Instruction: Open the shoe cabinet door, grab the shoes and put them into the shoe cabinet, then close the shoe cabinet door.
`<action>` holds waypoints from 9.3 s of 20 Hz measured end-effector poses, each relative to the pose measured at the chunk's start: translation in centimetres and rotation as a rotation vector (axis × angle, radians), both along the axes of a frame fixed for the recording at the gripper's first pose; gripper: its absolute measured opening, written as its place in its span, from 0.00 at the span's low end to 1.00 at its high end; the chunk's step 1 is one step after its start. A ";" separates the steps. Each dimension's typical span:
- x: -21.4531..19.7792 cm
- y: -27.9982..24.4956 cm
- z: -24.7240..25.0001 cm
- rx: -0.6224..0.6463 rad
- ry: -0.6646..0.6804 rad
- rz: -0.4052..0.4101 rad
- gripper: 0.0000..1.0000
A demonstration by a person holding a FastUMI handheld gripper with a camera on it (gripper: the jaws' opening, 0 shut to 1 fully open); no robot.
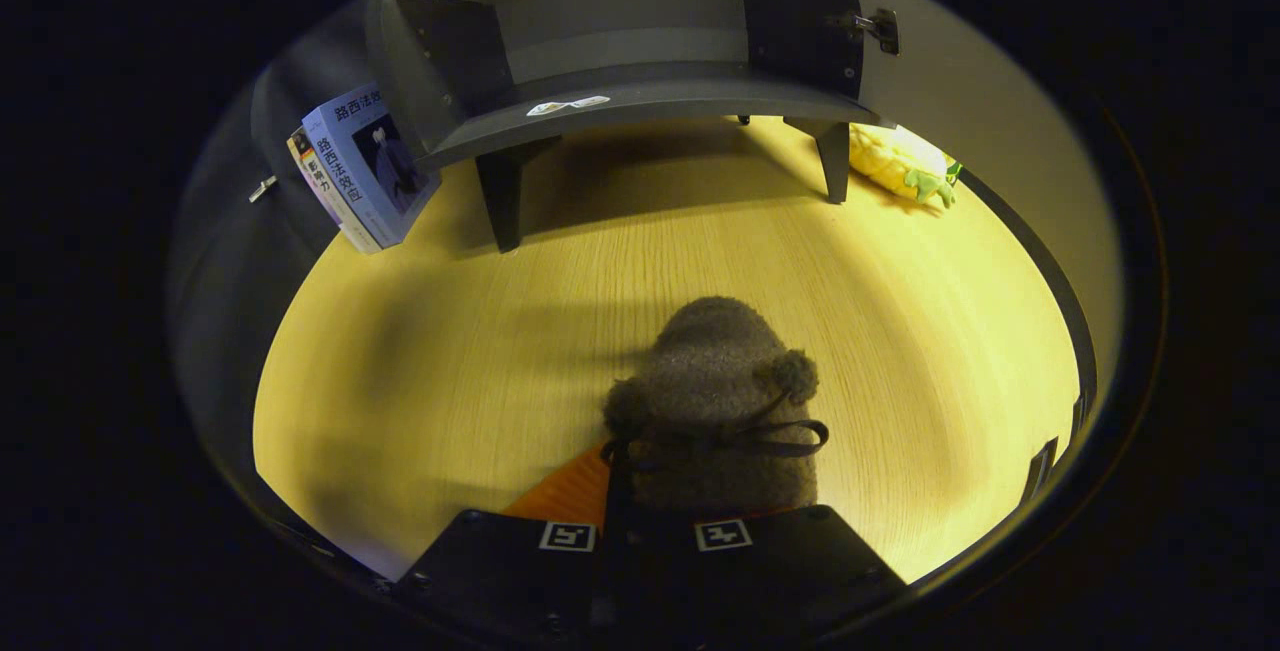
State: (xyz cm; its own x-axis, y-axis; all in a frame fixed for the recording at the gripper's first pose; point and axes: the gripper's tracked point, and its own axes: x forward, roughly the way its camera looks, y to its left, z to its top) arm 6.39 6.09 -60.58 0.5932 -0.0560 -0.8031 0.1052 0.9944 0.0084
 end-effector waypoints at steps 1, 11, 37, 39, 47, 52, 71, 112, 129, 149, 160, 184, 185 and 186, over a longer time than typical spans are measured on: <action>0.5 -0.1 -0.1 -0.002 -0.016 -0.003 0.20; 0.5 -0.4 -0.1 -0.034 -0.003 0.017 0.05; 10.1 -1.1 31.2 -0.041 -0.316 0.011 0.05; 11.9 -0.8 33.1 -0.038 -0.336 0.010 0.05; 20.7 -0.1 39.0 -0.065 -0.364 0.044 0.05; 27.2 -0.1 39.7 -0.051 -0.369 0.026 0.05; 41.5 1.3 33.0 0.007 -0.254 0.050 0.06; 1.4 -1.9 54.9 -0.007 -0.785 0.079 0.99; -14.8 -14.5 57.5 0.027 -0.786 0.129 0.99; -8.9 -27.4 56.5 -0.004 -0.770 0.008 0.98; -8.8 -23.3 56.2 0.005 -0.764 0.020 0.98; -2.6 -2.4 53.2 0.079 -0.755 0.053 0.98; -2.2 -1.5 53.1 0.079 -0.757 0.065 0.98; -1.9 -0.6 53.2 0.080 -0.763 0.077 0.98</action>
